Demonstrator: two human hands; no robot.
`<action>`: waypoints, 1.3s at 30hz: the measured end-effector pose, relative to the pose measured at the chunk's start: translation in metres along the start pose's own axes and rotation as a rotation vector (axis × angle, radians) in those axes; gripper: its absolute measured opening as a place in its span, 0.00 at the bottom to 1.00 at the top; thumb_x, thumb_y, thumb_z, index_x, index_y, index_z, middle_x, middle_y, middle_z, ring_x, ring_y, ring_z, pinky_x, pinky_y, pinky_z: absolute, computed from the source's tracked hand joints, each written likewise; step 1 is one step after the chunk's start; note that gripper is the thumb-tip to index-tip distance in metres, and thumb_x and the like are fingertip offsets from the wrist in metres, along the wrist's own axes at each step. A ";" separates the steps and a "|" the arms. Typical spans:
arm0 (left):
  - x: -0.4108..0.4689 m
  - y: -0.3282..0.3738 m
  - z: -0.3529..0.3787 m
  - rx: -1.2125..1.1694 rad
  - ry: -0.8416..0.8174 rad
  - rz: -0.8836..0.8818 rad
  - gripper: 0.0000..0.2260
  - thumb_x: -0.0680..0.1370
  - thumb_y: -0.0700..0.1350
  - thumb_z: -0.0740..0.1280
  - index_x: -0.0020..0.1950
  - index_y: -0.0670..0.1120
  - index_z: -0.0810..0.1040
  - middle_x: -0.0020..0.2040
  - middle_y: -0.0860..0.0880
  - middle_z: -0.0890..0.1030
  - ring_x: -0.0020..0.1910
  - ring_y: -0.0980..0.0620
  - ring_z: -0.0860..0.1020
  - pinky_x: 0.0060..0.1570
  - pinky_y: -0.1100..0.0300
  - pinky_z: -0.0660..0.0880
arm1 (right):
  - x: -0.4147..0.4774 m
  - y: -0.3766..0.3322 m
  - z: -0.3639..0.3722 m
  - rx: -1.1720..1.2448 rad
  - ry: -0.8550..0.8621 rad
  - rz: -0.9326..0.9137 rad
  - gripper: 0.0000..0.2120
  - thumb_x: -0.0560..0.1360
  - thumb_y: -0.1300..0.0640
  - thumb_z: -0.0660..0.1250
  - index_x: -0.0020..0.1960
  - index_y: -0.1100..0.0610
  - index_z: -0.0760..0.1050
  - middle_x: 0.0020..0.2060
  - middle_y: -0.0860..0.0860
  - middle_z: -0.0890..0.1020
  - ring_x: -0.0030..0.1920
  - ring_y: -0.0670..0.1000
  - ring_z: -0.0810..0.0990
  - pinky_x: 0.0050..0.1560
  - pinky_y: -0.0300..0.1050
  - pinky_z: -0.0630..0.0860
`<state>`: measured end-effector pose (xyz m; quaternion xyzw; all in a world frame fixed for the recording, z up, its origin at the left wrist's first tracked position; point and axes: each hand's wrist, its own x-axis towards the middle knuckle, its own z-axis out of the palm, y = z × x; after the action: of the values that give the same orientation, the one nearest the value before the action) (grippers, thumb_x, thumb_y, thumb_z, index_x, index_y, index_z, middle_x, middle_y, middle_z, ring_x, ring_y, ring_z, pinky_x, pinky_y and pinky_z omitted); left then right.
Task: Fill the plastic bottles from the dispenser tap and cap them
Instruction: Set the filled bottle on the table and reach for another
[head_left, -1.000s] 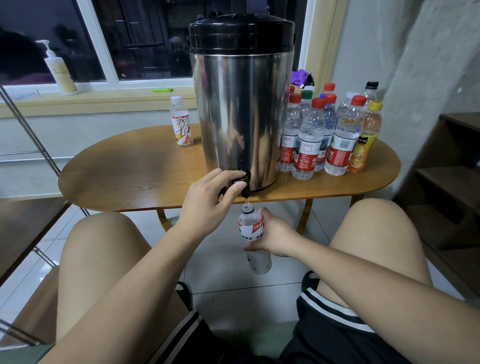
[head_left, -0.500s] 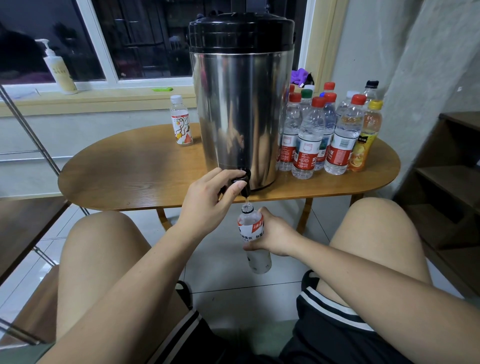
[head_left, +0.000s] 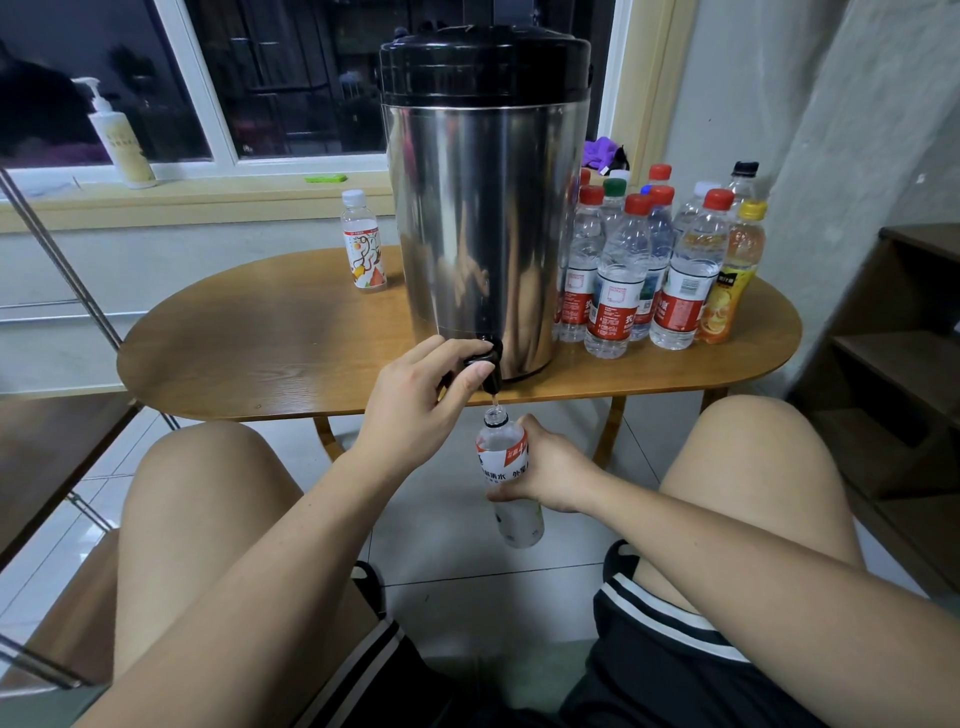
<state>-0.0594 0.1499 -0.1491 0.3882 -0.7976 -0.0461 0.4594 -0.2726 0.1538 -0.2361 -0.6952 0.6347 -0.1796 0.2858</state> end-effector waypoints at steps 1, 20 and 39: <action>0.000 0.000 0.000 0.001 0.000 -0.001 0.14 0.87 0.55 0.66 0.66 0.52 0.85 0.47 0.62 0.77 0.46 0.61 0.78 0.45 0.68 0.70 | 0.000 0.000 0.000 0.001 0.000 0.000 0.41 0.63 0.40 0.87 0.66 0.46 0.67 0.58 0.46 0.82 0.57 0.51 0.83 0.59 0.52 0.83; 0.000 0.001 -0.001 0.003 -0.001 0.000 0.13 0.87 0.55 0.66 0.66 0.52 0.85 0.46 0.66 0.75 0.47 0.62 0.78 0.46 0.69 0.70 | 0.004 0.004 0.003 -0.011 0.009 0.005 0.41 0.61 0.38 0.87 0.65 0.46 0.67 0.56 0.45 0.82 0.56 0.51 0.83 0.57 0.52 0.83; 0.000 0.002 -0.002 0.010 -0.016 0.003 0.13 0.87 0.55 0.67 0.67 0.51 0.85 0.49 0.60 0.78 0.48 0.58 0.79 0.46 0.64 0.74 | 0.004 0.003 0.002 -0.015 0.007 -0.012 0.41 0.63 0.38 0.87 0.65 0.46 0.67 0.57 0.46 0.82 0.56 0.50 0.82 0.57 0.51 0.83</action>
<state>-0.0585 0.1519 -0.1473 0.3890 -0.8020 -0.0444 0.4512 -0.2738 0.1501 -0.2398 -0.7004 0.6330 -0.1787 0.2773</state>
